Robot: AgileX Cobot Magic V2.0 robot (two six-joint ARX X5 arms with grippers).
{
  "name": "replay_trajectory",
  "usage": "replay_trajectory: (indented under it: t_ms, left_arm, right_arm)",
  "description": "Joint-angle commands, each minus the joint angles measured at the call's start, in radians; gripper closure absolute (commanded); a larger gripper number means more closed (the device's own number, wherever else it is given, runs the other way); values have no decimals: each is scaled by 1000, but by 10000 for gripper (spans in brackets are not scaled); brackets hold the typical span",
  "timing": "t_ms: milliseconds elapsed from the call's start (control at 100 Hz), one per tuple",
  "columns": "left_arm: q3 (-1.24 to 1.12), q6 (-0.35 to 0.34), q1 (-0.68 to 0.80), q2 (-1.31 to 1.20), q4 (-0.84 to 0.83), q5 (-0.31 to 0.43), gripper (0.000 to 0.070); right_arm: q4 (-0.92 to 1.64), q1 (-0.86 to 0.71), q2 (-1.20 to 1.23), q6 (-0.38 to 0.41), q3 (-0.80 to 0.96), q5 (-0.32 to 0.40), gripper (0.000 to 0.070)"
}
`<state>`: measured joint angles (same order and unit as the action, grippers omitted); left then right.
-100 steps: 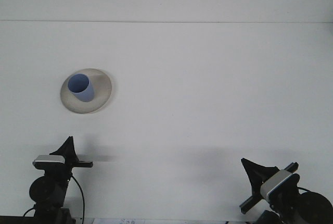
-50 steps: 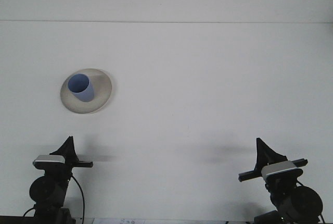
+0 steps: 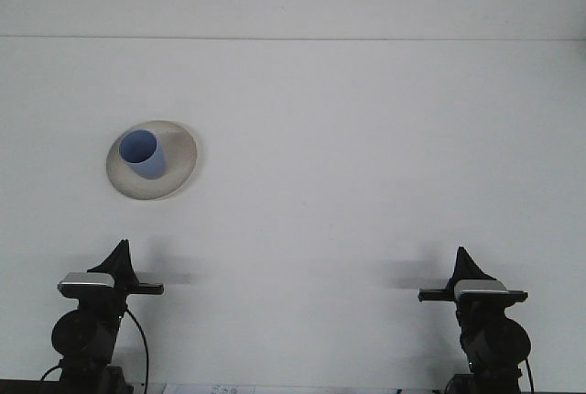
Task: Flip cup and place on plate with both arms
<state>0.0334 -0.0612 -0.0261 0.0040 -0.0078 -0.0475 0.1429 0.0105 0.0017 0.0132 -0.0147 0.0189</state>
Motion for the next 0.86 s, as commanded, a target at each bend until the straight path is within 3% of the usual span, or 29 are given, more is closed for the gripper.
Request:
replay_trajectory:
  t_ms: [0,850]
  left_arm:
    - [-19,2,2,-1,10,0,685]
    - [-19,2,2,-1,10,0,685]
  right_arm:
    - [-15,2,0,20,2,-3,693]
    - [-45,2,0,47,2,7,693]
